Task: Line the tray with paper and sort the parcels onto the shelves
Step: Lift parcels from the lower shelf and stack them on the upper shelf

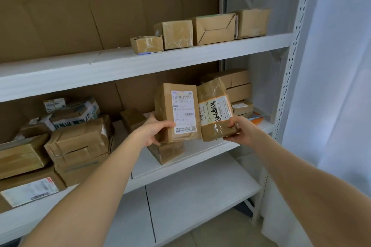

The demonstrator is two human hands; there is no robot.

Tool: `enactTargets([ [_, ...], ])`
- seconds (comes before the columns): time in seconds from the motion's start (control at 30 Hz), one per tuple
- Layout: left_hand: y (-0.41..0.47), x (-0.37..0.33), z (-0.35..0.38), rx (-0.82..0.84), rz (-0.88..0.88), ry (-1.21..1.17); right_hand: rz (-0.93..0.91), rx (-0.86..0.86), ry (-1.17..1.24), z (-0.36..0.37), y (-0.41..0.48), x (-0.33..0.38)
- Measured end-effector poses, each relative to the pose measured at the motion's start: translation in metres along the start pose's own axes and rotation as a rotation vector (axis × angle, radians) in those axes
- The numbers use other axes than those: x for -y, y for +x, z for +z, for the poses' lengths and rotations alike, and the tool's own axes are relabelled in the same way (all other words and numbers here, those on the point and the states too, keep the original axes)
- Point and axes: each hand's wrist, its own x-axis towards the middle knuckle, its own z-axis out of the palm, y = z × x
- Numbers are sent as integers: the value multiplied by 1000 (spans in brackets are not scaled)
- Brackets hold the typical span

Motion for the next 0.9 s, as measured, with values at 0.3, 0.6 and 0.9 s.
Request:
enactTargets([
  [0.3, -31, -29, 18, 104, 134, 98, -110, 47, 59, -45, -30, 25],
  [0.6, -81, -113, 21, 146, 335, 160, -291, 105, 103, -36, -73, 90],
  [0.9, -125, -203, -2, -42, 498, 45, -459, 154, 251, 33, -114, 174],
])
